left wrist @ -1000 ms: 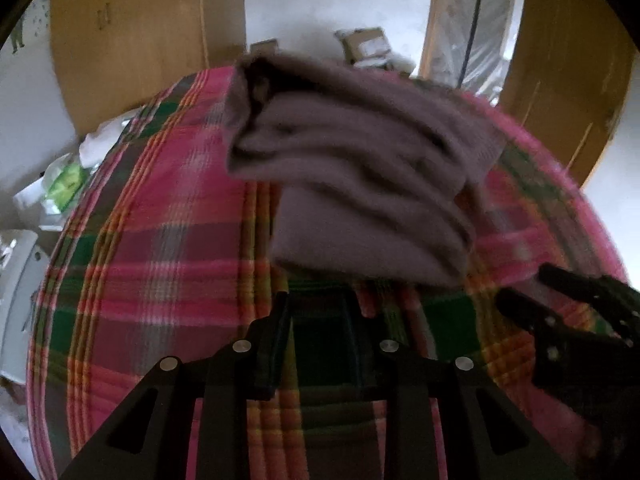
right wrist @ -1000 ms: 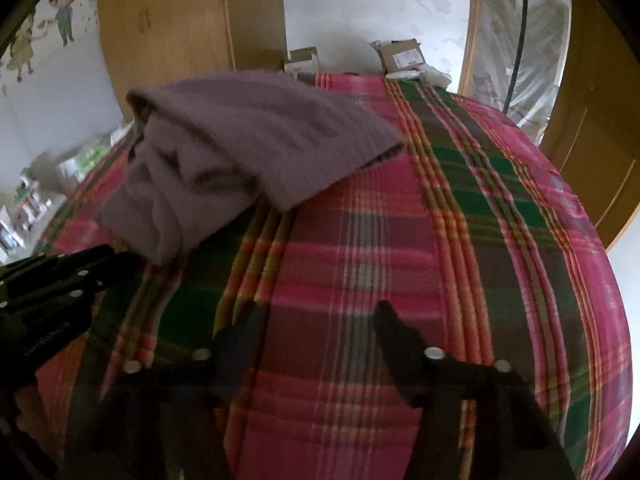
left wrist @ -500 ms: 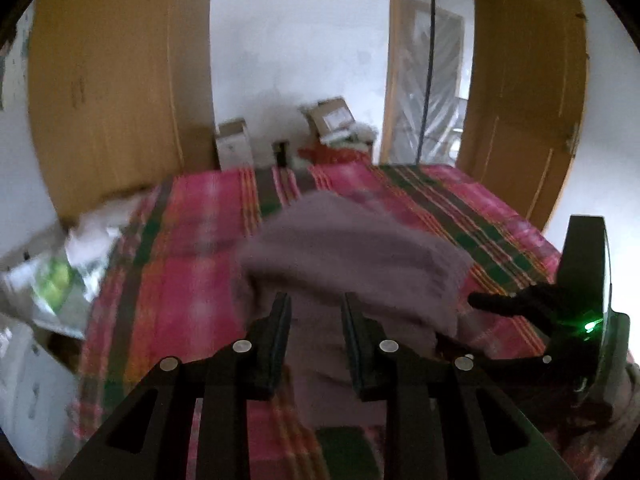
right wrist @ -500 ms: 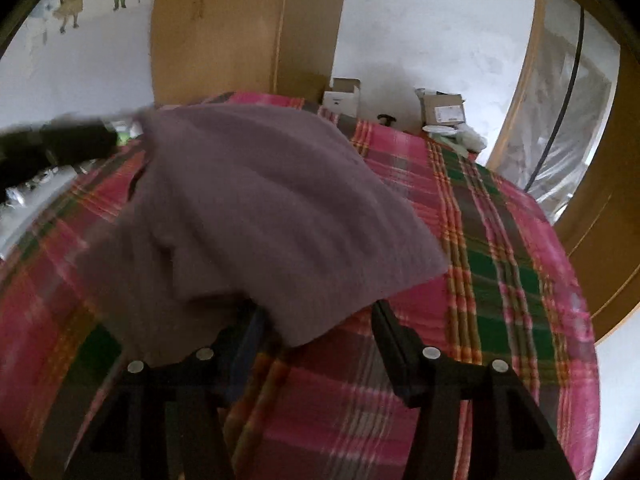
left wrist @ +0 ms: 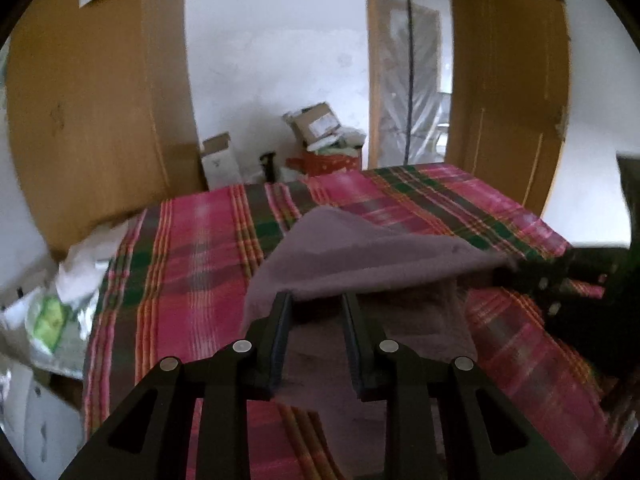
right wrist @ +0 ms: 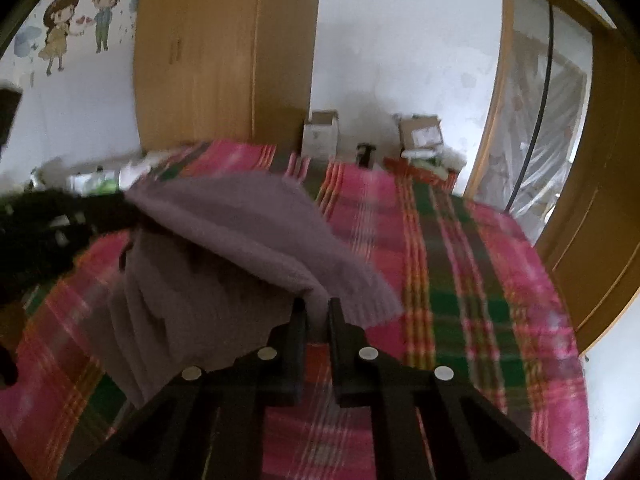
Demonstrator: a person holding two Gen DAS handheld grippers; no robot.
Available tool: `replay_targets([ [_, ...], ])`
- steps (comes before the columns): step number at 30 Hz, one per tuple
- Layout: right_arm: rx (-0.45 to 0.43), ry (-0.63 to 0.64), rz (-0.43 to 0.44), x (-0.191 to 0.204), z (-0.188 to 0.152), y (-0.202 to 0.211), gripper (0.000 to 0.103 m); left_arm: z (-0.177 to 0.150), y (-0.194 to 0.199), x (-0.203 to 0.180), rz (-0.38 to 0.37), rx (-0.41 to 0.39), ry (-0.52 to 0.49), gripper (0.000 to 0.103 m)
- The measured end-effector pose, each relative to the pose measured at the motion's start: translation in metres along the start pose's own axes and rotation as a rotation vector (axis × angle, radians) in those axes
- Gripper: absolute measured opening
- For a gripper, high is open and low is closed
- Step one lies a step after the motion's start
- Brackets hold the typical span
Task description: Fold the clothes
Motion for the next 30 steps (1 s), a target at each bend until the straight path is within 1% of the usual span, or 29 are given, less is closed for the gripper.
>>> replay_targets([
  [4, -0.081, 0.015, 0.006, 0.001, 0.029, 0.007, 0.01, 0.007, -0.006, 0.005, 0.008, -0.011, -0.003, 0.027],
  [6, -0.112, 0.029, 0.022, 0.004, 0.044, 0.005, 0.01, 0.009, -0.011, 0.011, 0.031, -0.007, 0.007, 0.027],
  [9, -0.135, 0.04, 0.052, 0.011, 0.064, -0.007, 0.01, 0.01, -0.019, 0.023, 0.069, 0.012, 0.039, 0.027],
  [11, -0.144, 0.033, 0.077, 0.015, 0.074, -0.016, 0.01, 0.01, -0.025, 0.032, 0.1, 0.031, 0.067, 0.027],
  [12, -0.141, 0.019, 0.108, 0.016, 0.08, -0.023, 0.01, 0.01, -0.029, 0.036, 0.122, 0.042, 0.082, 0.027],
  [13, -0.13, 0.005, 0.141, 0.017, 0.083, -0.03, 0.01, 0.009, -0.034, 0.042, 0.145, 0.055, 0.096, 0.027],
  [15, -0.088, -0.037, 0.211, 0.017, 0.086, -0.043, 0.012, 0.006, -0.044, 0.048, 0.151, 0.086, 0.113, 0.027],
  [17, -0.034, -0.074, 0.264, 0.017, 0.082, -0.052, 0.012, 0.004, -0.054, 0.052, 0.145, 0.119, 0.13, 0.027],
  [18, -0.023, -0.079, 0.279, 0.017, 0.078, -0.052, 0.014, 0.002, -0.059, 0.055, 0.143, 0.135, 0.138, 0.027],
  [20, -0.023, -0.078, 0.294, 0.017, 0.069, -0.046, 0.02, 0.0, -0.065, 0.058, 0.138, 0.148, 0.145, 0.027],
  [22, -0.032, -0.094, 0.303, 0.013, 0.056, -0.032, 0.034, -0.002, -0.069, 0.06, 0.129, 0.158, 0.146, 0.027],
  [26, -0.034, -0.207, 0.321, -0.005, 0.027, -0.006, 0.041, -0.004, -0.076, 0.061, 0.101, 0.176, 0.133, 0.027],
  [27, -0.017, -0.25, 0.33, -0.011, 0.013, -0.001, 0.044, -0.005, -0.076, 0.062, 0.096, 0.181, 0.126, 0.027],
  [29, 0.03, -0.318, 0.358, -0.017, -0.009, 0.001, 0.046, -0.006, -0.079, 0.064, 0.09, 0.191, 0.118, 0.027],
  [30, 0.075, -0.342, 0.377, -0.017, -0.022, -0.002, 0.046, -0.007, -0.079, 0.066, 0.084, 0.195, 0.117, 0.027],
])
Point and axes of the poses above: each gripper's, at about its wrist camera, not at the fingertips, and y roughly against the way its jaws point, x to its left, z to its top, the point moved 1 cm from there along -y, roughly the way its jaws point, and after that the axes turned 4 degrees about z, right-handed, at the moved point
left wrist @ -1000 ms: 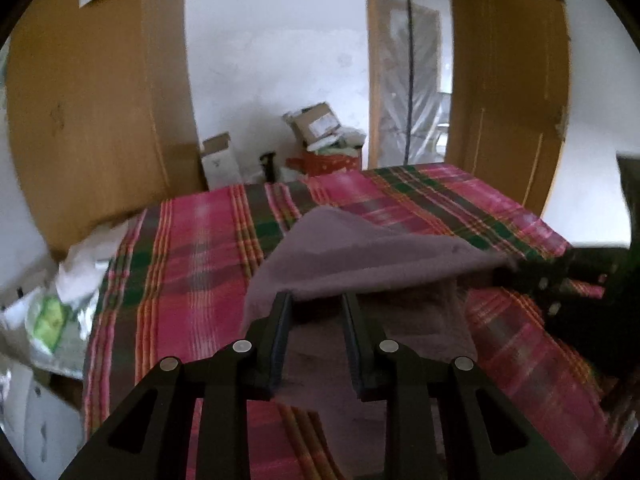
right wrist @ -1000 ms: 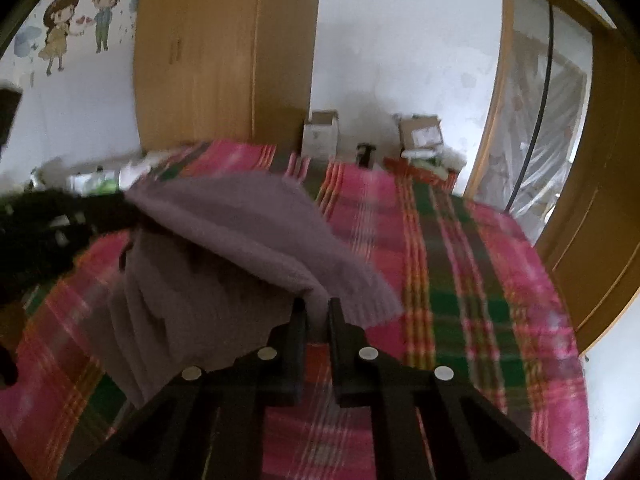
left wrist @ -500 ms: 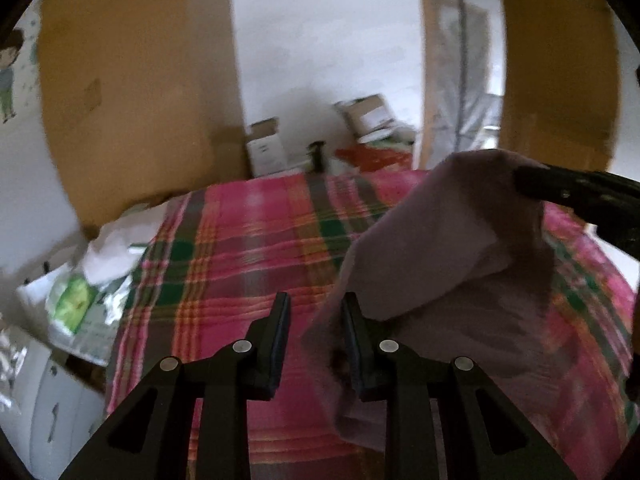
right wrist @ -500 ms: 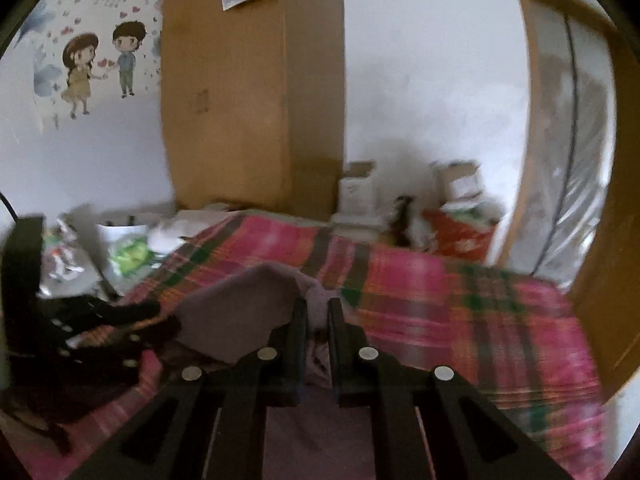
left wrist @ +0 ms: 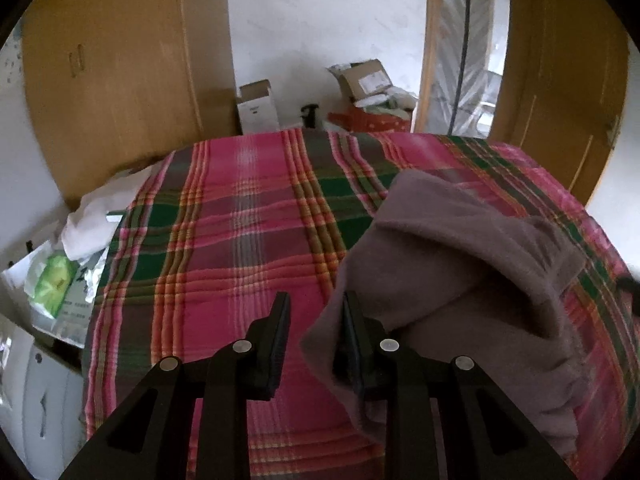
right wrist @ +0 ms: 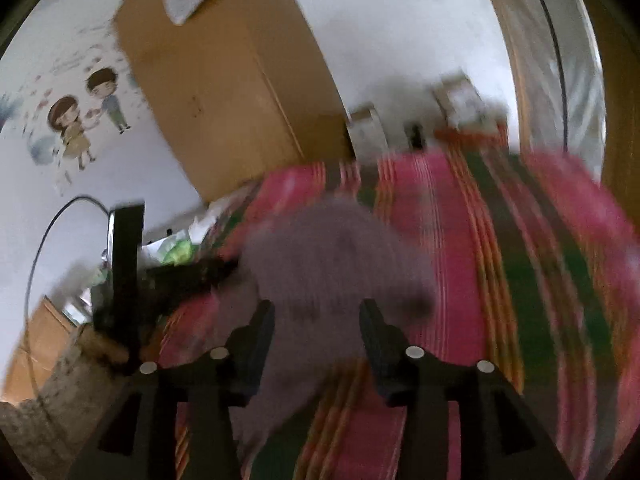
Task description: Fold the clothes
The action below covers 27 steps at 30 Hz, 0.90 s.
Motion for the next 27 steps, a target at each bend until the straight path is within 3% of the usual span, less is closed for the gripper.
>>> replay_targets([
  [4, 0.12, -0.035, 0.056, -0.002, -0.029, -0.024, 0.046, 0.0, 0.0, 0.004, -0.045, 0.011, 0.023, 0.027],
  [9, 0.18, -0.06, 0.134, 0.006, -0.029, -0.055, 0.049, -0.004, 0.0, 0.026, -0.181, 0.053, 0.137, 0.027],
  [17, 0.19, -0.065, 0.145, 0.006, -0.019, -0.075, 0.051, 0.003, -0.005, 0.011, -0.187, 0.07, 0.058, 0.028],
  [20, 0.182, -0.052, 0.144, 0.006, -0.016, -0.076, 0.042, 0.007, -0.014, 0.005, -0.183, 0.096, 0.042, 0.028],
  [24, 0.15, -0.024, 0.13, 0.007, -0.009, -0.069, 0.023, 0.008, -0.026, 0.013, -0.221, 0.159, 0.125, 0.028],
  [27, 0.106, -0.012, 0.115, 0.005, -0.001, -0.056, 0.019, 0.008, -0.028, 0.017, -0.242, 0.185, 0.177, 0.028],
])
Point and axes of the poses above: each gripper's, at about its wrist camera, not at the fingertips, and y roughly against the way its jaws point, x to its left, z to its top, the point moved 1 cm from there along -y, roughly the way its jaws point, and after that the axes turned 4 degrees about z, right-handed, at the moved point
